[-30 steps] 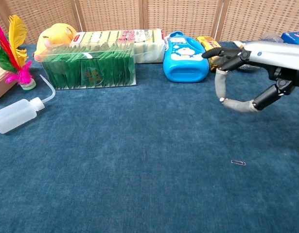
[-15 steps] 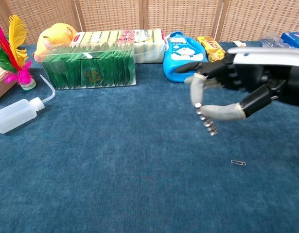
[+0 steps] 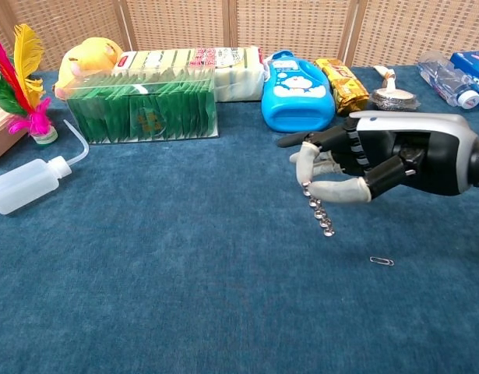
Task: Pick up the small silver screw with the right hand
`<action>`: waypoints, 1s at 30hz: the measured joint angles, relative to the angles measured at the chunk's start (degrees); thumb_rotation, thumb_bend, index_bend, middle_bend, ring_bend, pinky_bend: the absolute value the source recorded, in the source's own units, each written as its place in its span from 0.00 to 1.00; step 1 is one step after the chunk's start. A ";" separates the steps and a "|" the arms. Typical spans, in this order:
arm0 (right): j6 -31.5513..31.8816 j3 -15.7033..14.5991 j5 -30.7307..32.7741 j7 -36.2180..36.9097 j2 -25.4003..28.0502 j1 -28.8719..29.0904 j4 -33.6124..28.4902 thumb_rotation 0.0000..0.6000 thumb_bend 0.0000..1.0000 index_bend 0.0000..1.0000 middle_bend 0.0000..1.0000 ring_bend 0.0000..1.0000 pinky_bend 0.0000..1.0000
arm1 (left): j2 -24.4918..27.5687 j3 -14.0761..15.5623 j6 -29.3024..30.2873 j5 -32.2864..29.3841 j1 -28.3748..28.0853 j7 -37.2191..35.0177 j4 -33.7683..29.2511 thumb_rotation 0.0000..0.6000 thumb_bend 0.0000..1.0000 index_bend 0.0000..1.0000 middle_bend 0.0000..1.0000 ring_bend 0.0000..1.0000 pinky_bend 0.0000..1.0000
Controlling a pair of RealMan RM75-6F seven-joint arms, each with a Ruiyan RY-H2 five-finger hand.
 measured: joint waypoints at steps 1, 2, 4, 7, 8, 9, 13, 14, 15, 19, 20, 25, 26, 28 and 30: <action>0.12 -0.07 -0.30 0.88 -0.09 0.01 0.38 1.00 0.45 0.62 0.00 0.00 0.00 | -0.01 0.02 -0.06 0.04 -0.03 0.04 -0.04 1.00 0.03 0.00 0.00 0.00 0.00; 0.31 -0.20 -0.85 2.10 -0.14 0.05 0.77 1.00 0.45 0.62 0.00 0.00 0.00 | -0.01 0.03 -0.07 0.05 -0.04 0.09 -0.05 1.00 0.03 0.00 0.00 0.00 0.00; 0.64 -0.50 -2.03 4.06 -0.09 0.15 1.24 1.00 0.45 0.62 0.00 0.00 0.00 | -0.02 0.04 -0.03 0.08 -0.04 0.23 -0.14 1.00 0.03 0.00 0.00 0.00 0.00; 1.49 -1.30 -4.57 7.62 0.14 0.37 2.09 1.00 0.45 0.62 0.00 0.00 0.00 | -0.02 0.04 0.00 0.07 -0.03 0.28 -0.19 1.00 0.03 0.00 0.00 0.00 0.00; 1.96 -1.73 -5.64 9.05 0.21 0.45 2.55 1.00 0.45 0.62 0.00 0.00 0.00 | -0.03 0.05 -0.04 0.07 -0.05 0.27 -0.21 1.00 0.03 0.00 0.00 0.00 0.00; 2.37 -2.08 -6.44 10.12 0.24 0.50 2.97 1.00 0.45 0.62 0.00 0.00 0.00 | -0.03 0.07 -0.08 0.09 -0.06 0.26 -0.23 1.00 0.03 0.00 0.00 0.00 0.00; 4.53 -3.70 -9.23 14.20 0.16 0.64 5.43 1.00 0.46 0.62 0.00 0.00 0.00 | -0.02 0.17 -0.08 0.25 -0.04 0.25 -0.24 1.00 0.03 0.00 0.00 0.00 0.00; 5.27 -4.18 -9.91 15.15 0.07 0.65 6.28 1.00 0.46 0.62 0.00 0.00 0.00 | -0.01 0.18 -0.05 0.28 -0.03 0.22 -0.24 1.00 0.03 0.00 0.00 0.00 0.00; 5.79 -4.50 -10.30 15.78 0.01 0.66 6.84 1.00 0.47 0.62 0.00 0.00 0.00 | 0.00 0.18 -0.03 0.30 -0.03 0.18 -0.23 1.00 0.03 0.00 0.00 0.00 0.00; 7.87 -5.45 -11.45 18.20 -0.36 0.60 8.84 1.00 0.47 0.62 0.00 0.00 0.00 | 0.03 0.19 -0.22 0.21 -0.11 -0.04 -0.23 1.00 0.03 0.00 0.00 0.00 0.00; 8.49 -5.69 -11.69 18.94 -0.49 0.56 9.43 1.00 0.47 0.62 0.00 0.00 0.00 | 0.06 0.20 -0.25 0.21 -0.13 -0.06 -0.24 1.00 0.03 0.00 0.00 0.00 0.00; 10.45 -6.79 -12.45 21.25 -0.61 0.40 11.77 1.00 0.47 0.62 0.00 0.00 0.00 | 0.09 0.23 0.04 0.21 0.01 0.16 -0.31 1.00 0.03 0.00 0.00 0.00 0.00; 10.90 -7.05 -12.55 21.71 -0.50 0.34 12.16 1.00 0.47 0.62 0.00 0.00 0.00 | 0.08 0.20 0.18 0.19 0.05 0.27 -0.38 1.00 0.03 0.00 0.00 0.00 0.00; 11.51 -7.42 -12.67 22.29 -0.33 0.25 12.68 1.00 0.48 0.63 0.00 0.00 0.00 | 0.04 0.23 0.26 0.31 0.11 0.27 -0.53 1.00 0.03 0.00 0.00 0.00 0.00; 11.96 -7.73 -12.71 22.92 -0.24 0.18 13.25 1.00 0.48 0.63 0.00 0.00 0.00 | 0.00 0.28 0.24 0.39 0.12 0.52 -0.61 1.00 0.03 0.00 0.00 0.00 0.00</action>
